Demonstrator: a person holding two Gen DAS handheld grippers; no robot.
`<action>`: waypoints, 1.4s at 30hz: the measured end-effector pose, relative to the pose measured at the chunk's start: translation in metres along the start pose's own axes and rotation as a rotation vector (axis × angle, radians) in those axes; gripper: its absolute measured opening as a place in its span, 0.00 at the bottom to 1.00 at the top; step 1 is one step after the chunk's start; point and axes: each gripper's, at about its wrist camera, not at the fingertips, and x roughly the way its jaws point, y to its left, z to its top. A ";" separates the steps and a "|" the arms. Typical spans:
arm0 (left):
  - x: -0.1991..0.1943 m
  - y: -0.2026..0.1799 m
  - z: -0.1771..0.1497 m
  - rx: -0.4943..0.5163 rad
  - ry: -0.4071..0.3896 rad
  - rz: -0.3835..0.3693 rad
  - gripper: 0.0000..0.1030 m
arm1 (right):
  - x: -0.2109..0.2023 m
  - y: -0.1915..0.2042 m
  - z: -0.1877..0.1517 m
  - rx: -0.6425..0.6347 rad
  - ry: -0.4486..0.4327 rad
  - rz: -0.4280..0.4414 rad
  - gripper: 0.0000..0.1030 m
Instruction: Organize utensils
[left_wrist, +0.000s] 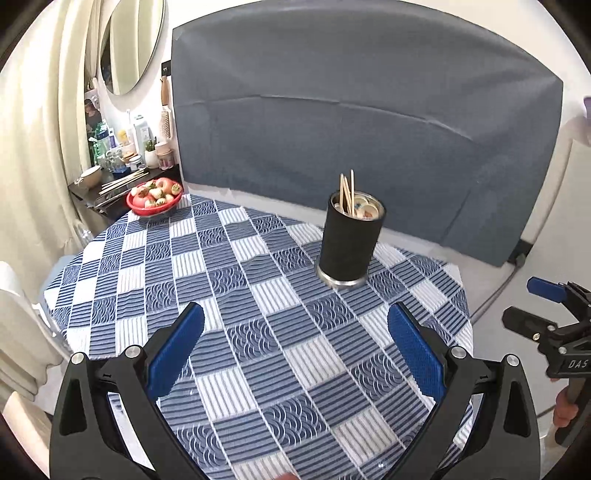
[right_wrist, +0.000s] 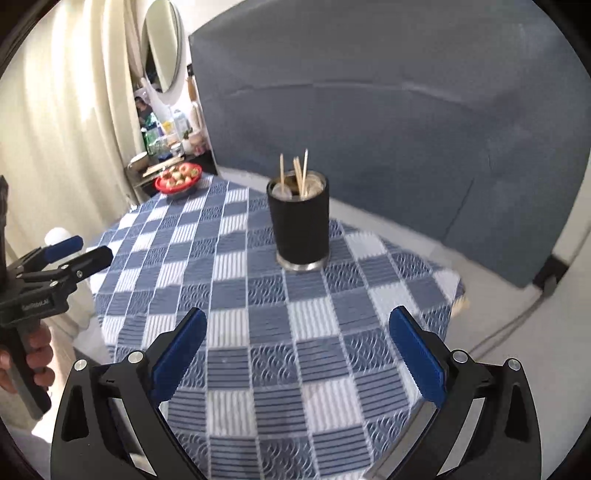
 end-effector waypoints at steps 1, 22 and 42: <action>-0.002 -0.001 -0.003 -0.011 0.016 -0.005 0.94 | -0.001 0.001 -0.005 0.009 0.004 -0.017 0.92; -0.041 -0.018 -0.020 -0.036 0.091 0.076 0.94 | -0.038 0.005 -0.030 0.045 -0.007 0.000 0.92; -0.035 -0.021 -0.015 -0.034 0.119 0.068 0.94 | -0.040 -0.001 -0.028 0.056 -0.014 -0.012 0.92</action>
